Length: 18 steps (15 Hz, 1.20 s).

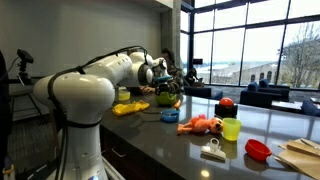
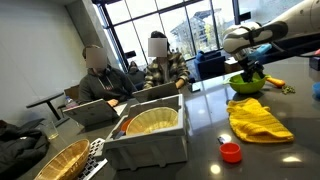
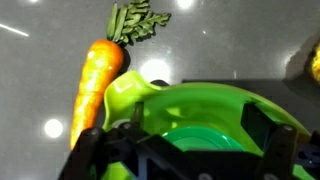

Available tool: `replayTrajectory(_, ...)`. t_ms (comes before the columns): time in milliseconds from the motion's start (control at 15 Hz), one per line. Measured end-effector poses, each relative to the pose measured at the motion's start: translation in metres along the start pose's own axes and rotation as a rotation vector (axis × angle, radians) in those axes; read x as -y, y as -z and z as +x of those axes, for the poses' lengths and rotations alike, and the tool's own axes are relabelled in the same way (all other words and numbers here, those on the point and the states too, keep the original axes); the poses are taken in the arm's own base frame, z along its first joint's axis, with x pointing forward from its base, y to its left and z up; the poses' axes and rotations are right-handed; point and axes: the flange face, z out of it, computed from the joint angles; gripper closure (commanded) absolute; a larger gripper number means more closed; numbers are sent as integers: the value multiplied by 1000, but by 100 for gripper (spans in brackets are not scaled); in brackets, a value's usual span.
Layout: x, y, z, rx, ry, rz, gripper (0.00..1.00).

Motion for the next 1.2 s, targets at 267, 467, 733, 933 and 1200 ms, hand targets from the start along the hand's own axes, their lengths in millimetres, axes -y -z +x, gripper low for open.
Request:
replayTrajectory(267, 19, -1, 4, -7, -181, 107, 0)
replayTrajectory(467, 29, 6, 8, -37, -314, 170, 0)
replayTrajectory(733, 29, 19, 14, -108, -413, 191, 0)
replayTrajectory(933, 27, 25, 15, -139, -433, 171, 0)
replayTrajectory(1200, 24, 27, 15, -153, -439, 142, 0)
